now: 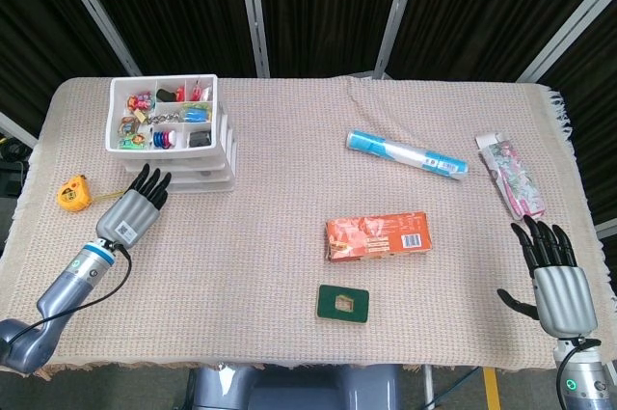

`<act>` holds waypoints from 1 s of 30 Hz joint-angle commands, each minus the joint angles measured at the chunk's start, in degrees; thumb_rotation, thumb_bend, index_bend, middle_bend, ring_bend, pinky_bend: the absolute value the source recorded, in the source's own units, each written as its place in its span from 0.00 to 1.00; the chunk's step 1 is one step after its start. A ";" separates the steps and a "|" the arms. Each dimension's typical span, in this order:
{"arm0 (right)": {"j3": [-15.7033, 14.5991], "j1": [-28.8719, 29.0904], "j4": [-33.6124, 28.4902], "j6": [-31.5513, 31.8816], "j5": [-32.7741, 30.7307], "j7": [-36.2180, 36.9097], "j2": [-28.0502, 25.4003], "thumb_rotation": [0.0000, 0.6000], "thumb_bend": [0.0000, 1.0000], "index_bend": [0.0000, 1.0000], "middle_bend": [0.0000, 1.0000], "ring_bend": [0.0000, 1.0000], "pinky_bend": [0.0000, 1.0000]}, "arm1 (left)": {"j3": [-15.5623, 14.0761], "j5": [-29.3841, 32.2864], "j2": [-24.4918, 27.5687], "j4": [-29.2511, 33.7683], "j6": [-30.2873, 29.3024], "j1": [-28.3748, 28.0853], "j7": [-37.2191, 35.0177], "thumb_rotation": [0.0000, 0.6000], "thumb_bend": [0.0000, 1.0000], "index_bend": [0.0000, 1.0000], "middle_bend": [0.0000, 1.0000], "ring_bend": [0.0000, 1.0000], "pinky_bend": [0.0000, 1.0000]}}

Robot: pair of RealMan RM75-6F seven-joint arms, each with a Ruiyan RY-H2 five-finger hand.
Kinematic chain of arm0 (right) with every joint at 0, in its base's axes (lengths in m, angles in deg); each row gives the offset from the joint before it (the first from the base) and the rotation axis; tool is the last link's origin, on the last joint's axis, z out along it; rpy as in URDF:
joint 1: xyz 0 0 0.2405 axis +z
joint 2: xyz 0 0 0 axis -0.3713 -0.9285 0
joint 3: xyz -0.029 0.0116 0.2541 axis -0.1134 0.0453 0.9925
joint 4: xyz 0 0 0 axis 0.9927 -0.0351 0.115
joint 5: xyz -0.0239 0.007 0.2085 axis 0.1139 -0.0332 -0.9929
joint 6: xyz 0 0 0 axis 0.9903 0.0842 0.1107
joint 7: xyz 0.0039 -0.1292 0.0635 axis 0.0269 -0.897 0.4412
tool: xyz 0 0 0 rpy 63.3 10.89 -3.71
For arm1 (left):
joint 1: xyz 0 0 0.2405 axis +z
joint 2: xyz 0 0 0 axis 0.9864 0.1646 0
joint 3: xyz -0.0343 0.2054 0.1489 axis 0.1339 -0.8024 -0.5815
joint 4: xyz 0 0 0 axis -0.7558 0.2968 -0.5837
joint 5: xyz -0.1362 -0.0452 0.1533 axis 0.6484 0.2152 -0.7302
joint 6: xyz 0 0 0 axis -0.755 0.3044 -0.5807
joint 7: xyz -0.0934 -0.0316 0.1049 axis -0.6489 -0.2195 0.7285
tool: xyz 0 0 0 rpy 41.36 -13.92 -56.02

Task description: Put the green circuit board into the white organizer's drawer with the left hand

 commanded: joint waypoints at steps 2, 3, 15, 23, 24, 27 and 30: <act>0.00 -0.01 0.00 -0.01 -0.03 0.00 -0.02 1.00 0.00 0.08 0.00 0.00 0.00 | -0.59 -0.19 0.91 1.23 -1.01 0.46 -0.97 1.00 1.00 0.16 0.00 0.00 0.06; 0.01 -0.03 -0.02 0.02 -0.04 0.00 -0.03 1.00 0.00 0.08 0.00 0.00 0.00 | -0.92 -0.59 1.37 1.99 -1.52 0.75 -1.64 1.00 1.00 0.16 0.00 0.00 0.06; 0.09 -0.10 0.00 0.36 0.06 -0.32 0.13 1.00 0.00 0.08 0.00 0.00 0.00 | -4.64 -8.42 7.64 17.05 -22.27 11.84 -22.69 1.00 0.30 0.07 0.00 0.00 0.06; 0.23 -0.13 0.13 0.60 0.07 -0.27 0.25 1.00 0.00 0.08 0.00 0.00 0.00 | -6.37 -8.07 8.15 24.04 -32.39 19.88 -37.02 1.00 0.08 0.00 0.00 0.00 0.00; 0.23 -0.13 0.14 0.63 0.10 -0.24 0.25 1.00 0.00 0.08 0.00 0.00 0.00 | -6.52 -8.48 7.95 23.63 -33.58 20.63 -37.04 1.00 0.06 0.00 0.00 0.00 0.00; 0.17 -0.08 0.16 0.81 0.52 0.20 0.25 1.00 0.00 0.07 0.00 0.00 0.00 | -7.06 -9.98 6.65 20.99 -38.11 23.58 -37.40 1.00 0.03 0.00 0.00 0.00 0.00; 0.16 -0.02 0.23 0.76 0.60 0.41 0.29 1.00 0.00 0.07 0.00 0.00 0.00 | -7.52 -9.89 5.82 18.55 -39.98 25.52 -38.92 1.00 0.02 0.00 0.00 0.00 0.00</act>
